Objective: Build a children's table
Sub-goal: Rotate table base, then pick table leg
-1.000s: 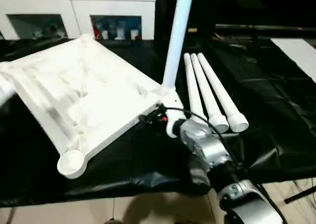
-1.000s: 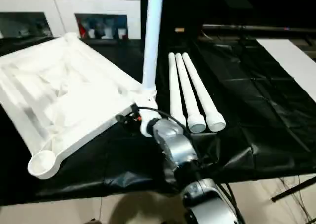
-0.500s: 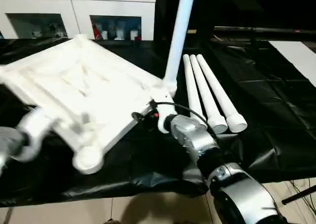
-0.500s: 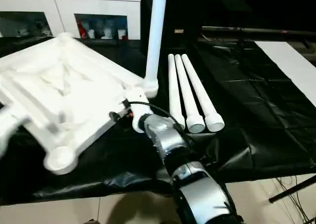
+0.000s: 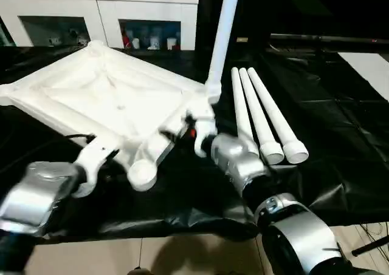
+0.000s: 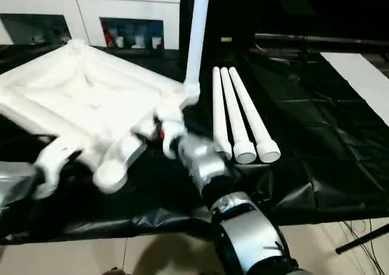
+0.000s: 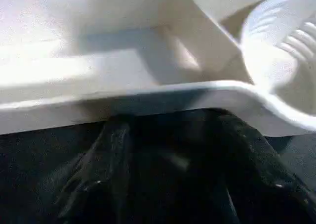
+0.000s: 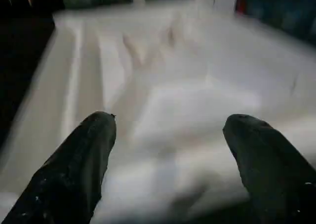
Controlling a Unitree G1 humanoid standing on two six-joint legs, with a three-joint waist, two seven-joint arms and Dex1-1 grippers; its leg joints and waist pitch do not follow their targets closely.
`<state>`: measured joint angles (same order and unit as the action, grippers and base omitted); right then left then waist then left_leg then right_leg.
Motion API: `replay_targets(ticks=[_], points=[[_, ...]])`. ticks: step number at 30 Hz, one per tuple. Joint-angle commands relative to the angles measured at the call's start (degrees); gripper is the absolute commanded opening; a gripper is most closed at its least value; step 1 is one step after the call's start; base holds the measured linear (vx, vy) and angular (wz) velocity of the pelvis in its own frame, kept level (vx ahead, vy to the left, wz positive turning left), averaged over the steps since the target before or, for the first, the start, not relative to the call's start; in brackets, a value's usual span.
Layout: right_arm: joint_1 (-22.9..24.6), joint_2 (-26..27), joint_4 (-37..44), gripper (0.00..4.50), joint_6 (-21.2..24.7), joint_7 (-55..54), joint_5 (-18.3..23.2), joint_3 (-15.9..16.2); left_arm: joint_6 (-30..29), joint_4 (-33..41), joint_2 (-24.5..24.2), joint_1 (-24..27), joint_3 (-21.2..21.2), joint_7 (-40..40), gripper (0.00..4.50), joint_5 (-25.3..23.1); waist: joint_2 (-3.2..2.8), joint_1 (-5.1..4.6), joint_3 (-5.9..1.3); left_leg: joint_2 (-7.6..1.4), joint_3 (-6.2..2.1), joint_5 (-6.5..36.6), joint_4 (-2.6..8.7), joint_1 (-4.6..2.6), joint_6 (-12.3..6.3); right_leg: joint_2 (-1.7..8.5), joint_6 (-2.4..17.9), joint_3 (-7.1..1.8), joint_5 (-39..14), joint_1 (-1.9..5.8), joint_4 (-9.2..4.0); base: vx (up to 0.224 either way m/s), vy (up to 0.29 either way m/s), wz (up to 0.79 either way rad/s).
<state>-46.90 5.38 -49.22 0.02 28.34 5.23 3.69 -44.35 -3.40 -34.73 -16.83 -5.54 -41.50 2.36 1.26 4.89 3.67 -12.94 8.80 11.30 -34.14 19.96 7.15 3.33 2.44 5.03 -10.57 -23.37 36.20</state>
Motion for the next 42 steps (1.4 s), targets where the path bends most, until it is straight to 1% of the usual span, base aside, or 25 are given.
replay_targets(ticks=[1,2,3,4,5,6,7,9,10,11,12,13,14,15,16,17,19,20,21,22,24,28,34,37,42], points=[[1.1,-2.1,4.9,3.82,2.2,-1.6,0.6,-1.3,3.6,-2.6,1.3,-2.1,-0.3,3.6,3.09,-1.6,-1.91,-0.34,-3.98,-0.08,0.55,11.1,4.19,-0.48,0.55,3.80,9.1,-3.45,-11.1,3.10,-4.39,0.000,0.000,0.00],[2.4,-3.9,8.9,3.82,4.8,-3.6,0.1,-2.0,6.7,-5.6,3.1,-3.9,-0.2,6.2,3.14,-2.6,-2.14,-0.42,-3.89,0.09,0.52,10.7,4.23,-0.24,0.64,3.57,8.7,-3.37,-11.3,3.19,-4.51,0.000,0.000,0.00],[2.7,-4.2,9.9,3.82,5.6,-3.9,0.1,-2.1,7.2,-6.1,3.3,-4.3,-0.2,6.6,3.22,-2.7,-2.09,0.01,-4.12,0.14,0.72,10.7,3.98,-0.94,0.78,3.49,8.2,-3.47,-10.8,2.84,-4.75,0.000,0.000,0.00],[2.9,-4.5,10.6,3.82,6.2,-4.1,0.0,-2.2,7.7,-6.5,3.5,-4.5,-0.3,6.9,3.31,-2.9,-1.90,-0.02,-4.20,0.12,0.53,9.8,4.11,-0.50,0.85,3.53,8.5,-3.45,-9.5,3.21,-4.33,0.000,0.000,0.00],[3.4,-5.0,11.9,3.82,7.9,-4.9,-0.4,-2.4,9.0,-7.2,3.9,-5.1,-0.5,7.4,3.46,-3.2,-2.36,-0.14,-4.22,0.17,0.36,9.5,4.15,-0.11,1.08,3.57,8.6,-3.38,-9.1,3.49,-4.14,0.000,0.000,0.00],[3.8,-6.3,14.0,3.82,11.6,-7.1,-3.0,-1.8,10.4,-7.9,4.5,-5.8,-0.7,7.9,3.46,-3.3,-2.77,-0.25,-4.38,0.24,0.32,9.4,4.03,-0.09,1.37,3.58,8.6,-3.31,-8.3,3.49,-4.12,0.000,0.000,0.00],[4.2,-8.1,16.6,3.82,16.9,-10.1,-7.0,-1.0,11.7,-8.6,5.3,-6.8,-0.8,8.1,3.59,-3.1,-2.60,-0.38,-4.28,0.48,0.34,9.0,3.97,-0.09,1.51,3.27,8.6,-3.28,-7.6,3.57,-4.31,0.000,0.000,0.00],[4.2,-8.9,17.5,3.82,19.6,-11.0,-8.5,-0.5,10.9,-8.2,5.6,-7.0,-0.5,7.7,3.77,-2.5,-2.30,-0.28,-4.58,0.50,0.38,7.4,3.79,-0.03,1.92,3.30,9.3,-3.37,-5.0,3.76,-3.83,0.000,0.000,0.00],[4.2,-9.3,18.1,3.82,20.9,-11.0,-8.8,-0.3,10.6,-8.0,5.7,-7.1,-0.3,7.4,3.77,-2.1,-2.53,-0.33,-4.47,0.55,0.34,7.4,3.80,0.16,1.94,3.35,9.4,-3.34,-4.9,3.83,-3.77,0.000,0.000,0.00],[4.2,-9.9,19.1,3.82,23.5,-10.1,-7.6,-0.4,10.4,-7.6,5.4,-7.0,-0.3,6.6,3.89,-1.8,-2.36,-0.41,-4.42,0.59,0.39,7.9,3.79,0.35,1.85,3.45,9.2,-3.29,-5.4,3.95,-3.95,0.000,0.000,0.00],[4.3,-10.0,19.4,3.82,24.2,-9.8,-7.3,-0.4,10.4,-7.5,5.4,-7.0,-0.3,6.3,4.01,-1.7,-2.38,-0.45,-4.41,0.56,0.39,8.2,3.78,0.17,1.48,3.41,9.2,-3.33,-5.7,3.92,-3.98,0.000,0.000,0.00],[3.7,-10.8,19.5,4.10,26.0,-10.1,-5.5,-1.8,8.5,-4.9,3.8,-6.6,-0.7,3.7,4.07,-1.0,-2.23,-0.42,-4.54,0.40,0.29,7.6,3.84,0.13,1.32,3.60,9.5,-3.36,-5.0,4.01,-3.74,0.000,0.000,0.00],[2.9,-11.4,19.1,4.17,27.3,-11.2,-3.9,-3.5,6.2,-2.1,1.7,-6.1,-1.1,0.8,4.14,0.0,-2.36,-0.53,-4.45,0.37,0.32,7.5,3.81,0.20,1.27,3.54,9.8,-3.36,-4.6,3.85,-3.74,0.000,0.000,0.00],[1.4,-12.1,16.8,4.17,28.3,-12.6,-2.9,-5.1,4.1,0.9,-0.7,-5.7,-1.4,-2.1,4.14,1.0,-1.94,-0.58,-4.59,0.23,0.28,7.4,3.86,0.02,1.40,3.75,10.4,-3.36,-4.2,3.93,-3.42,0.000,0.000,0.00],[0.1,-12.6,15.0,4.23,29.2,-13.8,-2.6,-6.1,2.9,2.8,-2.5,-5.6,-1.5,-3.9,4.24,1.6,-2.06,-0.86,-4.52,0.33,0.37,7.0,3.77,0.07,1.43,3.46,11.0,-3.32,-3.6,3.69,-3.28,0.000,0.000,0.00],[-1.5,-13.1,12.2,4.36,30.0,-14.2,-2.6,-6.7,2.6,4.1,-3.9,-5.9,-1.4,-4.9,4.39,1.9,-1.51,-0.97,-4.32,0.36,0.44,7.1,3.82,0.19,1.33,3.35,11.1,-3.26,-3.8,3.69,-3.44,0.000,0.000,0.00],[-3.6,-13.6,8.4,4.45,31.1,-14.4,-2.8,-7.6,2.8,5.0,-5.1,-6.7,-1.2,-5.5,4.46,1.7,-1.71,-1.22,-3.90,0.66,0.63,8.5,3.73,0.18,1.39,3.30,10.8,-3.27,-7.6,3.55,-3.76,0.000,0.000,0.00],[-4.9,-13.8,5.8,4.45,31.8,-15.0,-2.9,-8.4,2.3,5.6,-5.0,-7.2,-0.8,-5.6,4.46,2.3,-1.23,-1.21,-3.87,0.66,0.79,8.5,3.73,0.20,1.20,3.36,10.4,-3.31,-8.5,3.60,-4.04,0.000,0.000,0.00],[-6.7,-14.2,1.8,4.45,32.9,-15.3,-2.8,-9.5,1.3,7.1,-4.9,-7.7,-0.6,-6.4,4.46,3.7,-1.31,-1.25,-3.97,0.53,0.61,8.1,3.77,0.24,1.53,3.61,10.5,-3.28,-9.5,3.71,-3.70,0.000,0.000,0.00],[-7.1,-14.2,1.0,4.45,33.3,-15.6,-2.8,-9.8,1.1,7.4,-4.8,-7.7,-0.6,-6.6,4.46,4.0,-1.55,-1.21,-3.95,0.50,0.70,8.0,3.69,0.23,1.57,3.66,10.5,-3.33,-9.5,3.56,-3.90,0.000,0.000,0.00],[-8.1,-14.3,-1.2,4.45,34.7,-15.8,-2.5,-10.4,0.5,8.4,-4.7,-7.8,-0.9,-7.2,4.46,4.8,-1.23,-1.22,-4.13,0.44,0.71,6.7,3.67,0.34,1.57,3.52,10.9,-3.32,-6.7,3.72,-3.54,0.000,0.000,0.00],[-9.4,-14.3,-5.3,4.45,36.3,-16.4,-1.4,-10.2,-1.7,11.3,-5.4,-7.0,-2.3,-9.1,4.46,6.0,-1.14,-1.16,-4.35,0.53,0.79,4.0,3.45,0.61,0.84,3.52,11.5,-3.24,-2.9,3.94,-3.07,0.000,0.000,0.00],[-11.6,-13.8,-12.0,4.45,35.4,-16.9,-0.5,-12.1,-3.6,13.2,-6.5,-6.8,-2.8,-10.7,4.46,7.2,-1.35,-1.21,-4.11,0.46,0.80,6.8,3.47,0.54,1.59,3.65,10.9,-3.17,-7.9,3.70,-3.47,0.000,0.000,0.00],[-12.6,-13.2,-14.7,4.45,34.2,-15.3,0.7,-13.7,-4.3,13.5,-6.5,-7.2,-3.0,-10.6,4.46,7.4,-1.38,-1.15,-4.20,0.41,0.79,6.5,3.44,0.58,1.46,3.67,11.0,-3.19,-6.9,3.74,-3.36,0.000,0.000,0.00],[-13.5,-13.3,-17.4,4.45,32.4,-15.1,0.2,-12.6,-5.4,14.5,-6.9,-7.7,-3.5,-11.0,4.46,8.0,-1.52,-1.04,-4.39,0.40,0.75,4.6,3.33,0.71,1.22,3.64,12.2,-3.09,-3.4,3.91,-2.97,0.000,0.000,0.00]])
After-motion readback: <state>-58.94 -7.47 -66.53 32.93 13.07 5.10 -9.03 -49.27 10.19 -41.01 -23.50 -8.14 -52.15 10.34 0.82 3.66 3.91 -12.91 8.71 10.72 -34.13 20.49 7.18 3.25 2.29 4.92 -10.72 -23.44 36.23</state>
